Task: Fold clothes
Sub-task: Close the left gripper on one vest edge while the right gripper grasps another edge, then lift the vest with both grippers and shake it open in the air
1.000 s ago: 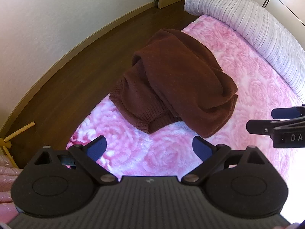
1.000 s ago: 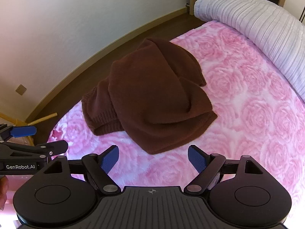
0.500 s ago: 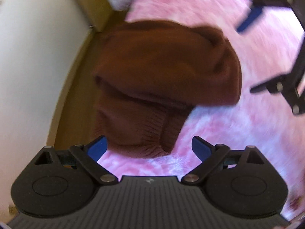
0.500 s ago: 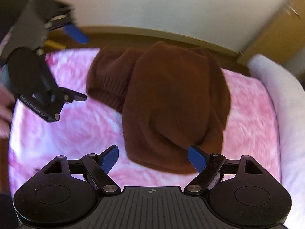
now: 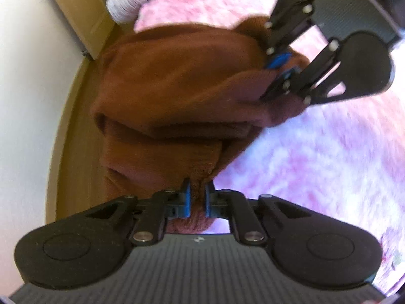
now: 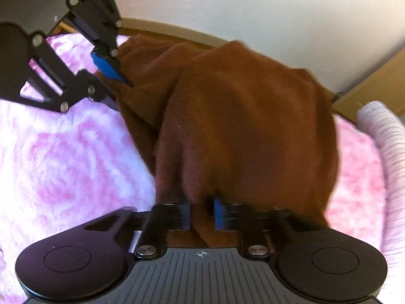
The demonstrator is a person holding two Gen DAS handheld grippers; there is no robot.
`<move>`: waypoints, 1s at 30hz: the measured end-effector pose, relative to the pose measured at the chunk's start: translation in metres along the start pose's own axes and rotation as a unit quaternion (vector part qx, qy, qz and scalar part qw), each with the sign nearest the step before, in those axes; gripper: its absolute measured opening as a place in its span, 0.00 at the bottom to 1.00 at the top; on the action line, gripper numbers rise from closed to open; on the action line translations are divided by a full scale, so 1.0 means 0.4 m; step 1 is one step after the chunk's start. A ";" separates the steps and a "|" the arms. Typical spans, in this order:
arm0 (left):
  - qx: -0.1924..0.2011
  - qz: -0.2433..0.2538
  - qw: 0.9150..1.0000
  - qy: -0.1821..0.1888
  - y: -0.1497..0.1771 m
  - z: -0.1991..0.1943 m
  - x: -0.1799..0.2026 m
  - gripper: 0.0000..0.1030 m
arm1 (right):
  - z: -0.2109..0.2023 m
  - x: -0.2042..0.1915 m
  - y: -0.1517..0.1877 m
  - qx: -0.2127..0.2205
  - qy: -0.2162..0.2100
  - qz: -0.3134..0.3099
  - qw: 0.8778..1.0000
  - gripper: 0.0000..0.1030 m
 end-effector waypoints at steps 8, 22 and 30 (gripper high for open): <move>0.092 0.063 0.993 -0.035 -0.177 -0.293 0.171 0.04 | -0.372 0.238 0.139 0.094 0.036 0.159 0.982 0.09; 0.131 0.146 0.977 0.078 -0.441 -0.512 1.123 0.04 | -0.908 0.170 1.139 0.067 0.079 0.290 0.951 0.09; 0.168 0.214 0.951 0.144 -0.383 -0.438 1.287 0.05 | -0.956 0.008 1.445 0.050 0.108 0.356 0.927 0.10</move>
Point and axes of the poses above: each gripper's, at about its wrist camera, not at the fingertips, and z roughly the way its jaws point, x to its right, y to its underside, the point moved 3 cm from there along z, roughly the way its jaws point, and after that the axes turned 14 degrees about z, right-handed, at the moved point
